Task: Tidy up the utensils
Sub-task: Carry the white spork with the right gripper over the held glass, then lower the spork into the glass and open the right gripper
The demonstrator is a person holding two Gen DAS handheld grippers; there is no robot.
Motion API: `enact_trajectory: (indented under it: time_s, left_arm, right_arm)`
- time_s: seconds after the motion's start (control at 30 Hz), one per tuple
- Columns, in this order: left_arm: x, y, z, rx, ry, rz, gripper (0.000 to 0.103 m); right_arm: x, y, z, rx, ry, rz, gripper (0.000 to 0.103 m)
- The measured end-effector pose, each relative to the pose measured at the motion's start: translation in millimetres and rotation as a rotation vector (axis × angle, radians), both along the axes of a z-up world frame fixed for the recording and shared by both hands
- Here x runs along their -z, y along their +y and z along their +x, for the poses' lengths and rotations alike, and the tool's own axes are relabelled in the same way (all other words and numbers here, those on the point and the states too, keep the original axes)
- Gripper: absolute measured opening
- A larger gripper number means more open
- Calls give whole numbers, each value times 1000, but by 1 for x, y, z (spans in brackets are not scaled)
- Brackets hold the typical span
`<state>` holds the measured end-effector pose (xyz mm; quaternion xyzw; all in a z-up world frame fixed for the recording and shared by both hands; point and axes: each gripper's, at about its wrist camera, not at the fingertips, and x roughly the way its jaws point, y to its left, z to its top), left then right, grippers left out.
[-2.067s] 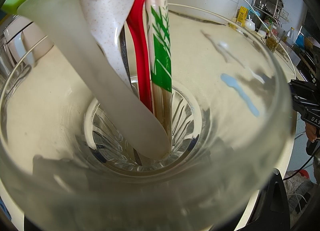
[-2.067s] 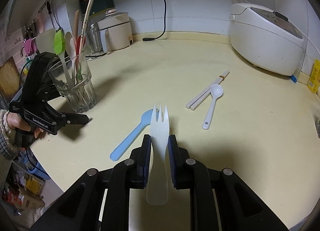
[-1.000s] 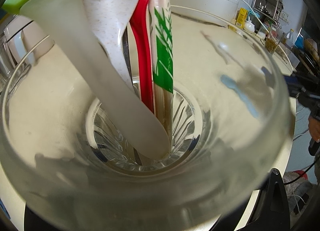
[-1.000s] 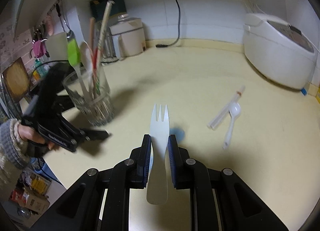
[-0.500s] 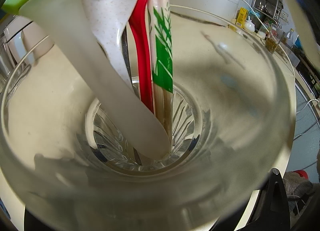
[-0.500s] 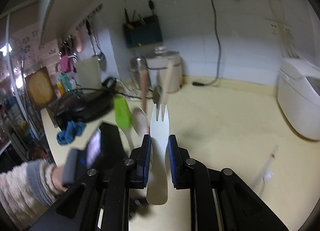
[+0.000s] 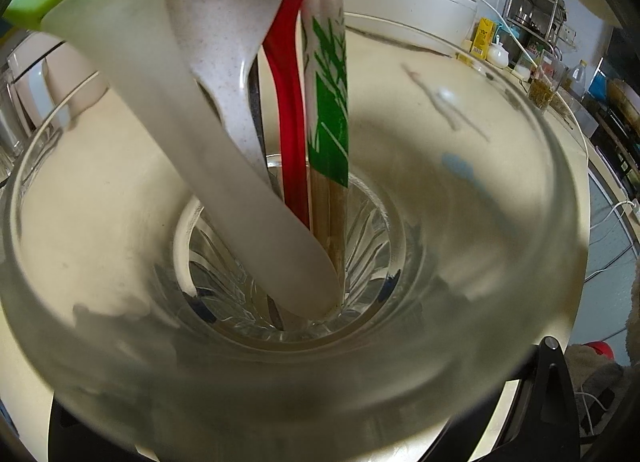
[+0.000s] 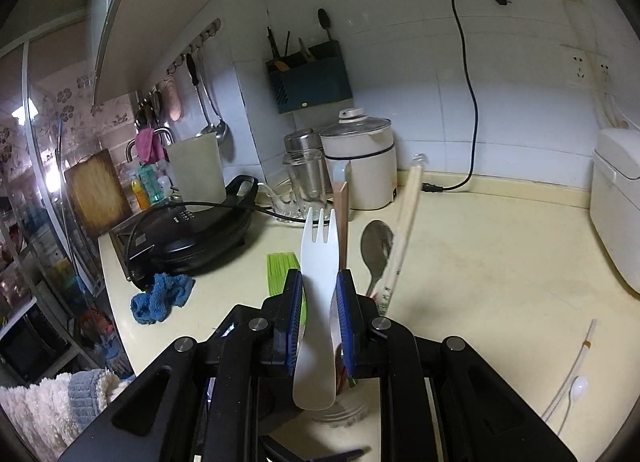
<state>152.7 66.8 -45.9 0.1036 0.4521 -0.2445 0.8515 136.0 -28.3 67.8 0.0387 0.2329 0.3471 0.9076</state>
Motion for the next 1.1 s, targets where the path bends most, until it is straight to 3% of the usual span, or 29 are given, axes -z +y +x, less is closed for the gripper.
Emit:
enact_trajectory:
  time_s: [0.33, 1.1]
  left_arm:
    - [0, -2, 1, 2, -3, 14, 102]
    - [2, -5, 1, 2, -3, 20, 102]
  right_arm:
    - [3, 11, 5, 11, -65, -37, 17]
    - [12, 15, 2, 47, -106, -61, 18]
